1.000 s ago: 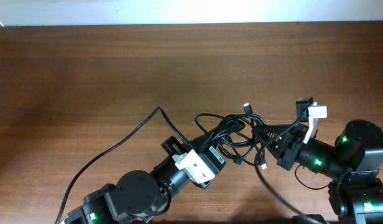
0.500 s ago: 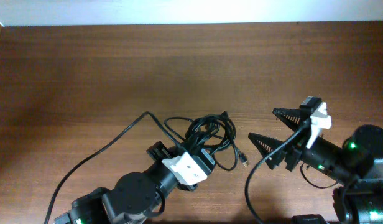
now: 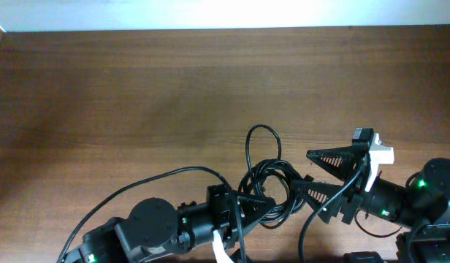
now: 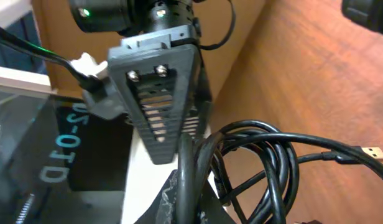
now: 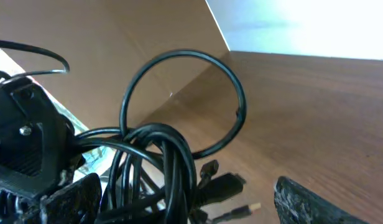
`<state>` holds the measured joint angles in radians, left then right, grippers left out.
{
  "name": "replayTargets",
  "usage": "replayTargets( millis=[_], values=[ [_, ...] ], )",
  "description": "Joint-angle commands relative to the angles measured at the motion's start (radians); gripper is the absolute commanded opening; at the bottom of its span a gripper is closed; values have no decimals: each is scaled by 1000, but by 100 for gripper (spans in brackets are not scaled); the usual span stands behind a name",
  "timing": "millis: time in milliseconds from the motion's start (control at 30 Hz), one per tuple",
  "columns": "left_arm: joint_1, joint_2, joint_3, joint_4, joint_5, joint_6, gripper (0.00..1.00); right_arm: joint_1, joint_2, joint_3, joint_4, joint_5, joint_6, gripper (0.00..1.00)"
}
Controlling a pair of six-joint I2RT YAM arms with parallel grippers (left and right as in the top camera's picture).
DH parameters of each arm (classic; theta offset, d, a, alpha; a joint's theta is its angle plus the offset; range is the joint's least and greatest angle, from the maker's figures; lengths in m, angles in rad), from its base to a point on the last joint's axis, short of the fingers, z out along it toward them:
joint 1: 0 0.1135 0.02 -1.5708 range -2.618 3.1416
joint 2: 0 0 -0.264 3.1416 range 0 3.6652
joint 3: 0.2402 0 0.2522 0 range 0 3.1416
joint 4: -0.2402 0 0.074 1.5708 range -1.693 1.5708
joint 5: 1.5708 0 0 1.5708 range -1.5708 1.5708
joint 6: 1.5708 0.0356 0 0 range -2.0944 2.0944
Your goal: Untangle cables
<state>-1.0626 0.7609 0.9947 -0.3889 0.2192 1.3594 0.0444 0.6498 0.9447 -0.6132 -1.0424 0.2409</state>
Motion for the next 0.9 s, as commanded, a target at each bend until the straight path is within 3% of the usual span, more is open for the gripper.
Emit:
replayTargets(
  millis=[0, 33, 67, 100, 133, 200, 267, 300, 467, 633, 867],
  values=[
    [-21, -10, 18, 83, 108, 35, 0, -5, -4, 18, -47, -21, -61, 83],
    [-21, -10, 18, 95, 154, 35, 0, -5, -3, 18, -53, -21, -61, 82],
    [-21, -9, 18, 110, 185, 35, 0, -5, -2, 18, -53, -21, -61, 73],
    [-21, -3, 18, 119, 185, 34, 0, -5, -2, 18, -53, -21, -61, 56],
    [-21, 4, 18, 127, 185, 34, 0, -5, -2, 18, -54, -21, -61, 47],
    [-21, 27, 18, 159, 177, 34, 0, -5, -2, 18, -77, -21, -62, 40],
    [-21, 60, 18, 199, 142, 34, 0, -5, -2, 18, -149, -21, -128, 24],
    [-21, 70, 18, 206, 124, 34, 0, -6, -2, 18, -154, -20, -130, 4],
    [-21, 70, 18, 147, 42, 33, 0, -6, -2, 19, -59, -19, -129, 4],
    [-21, 70, 18, -53, 14, 25, 0, -6, -2, 19, -51, 26, -128, 4],
    [-21, 70, 18, -128, -220, -119, 0, -6, -2, 19, 35, 56, -48, 4]
  ],
)
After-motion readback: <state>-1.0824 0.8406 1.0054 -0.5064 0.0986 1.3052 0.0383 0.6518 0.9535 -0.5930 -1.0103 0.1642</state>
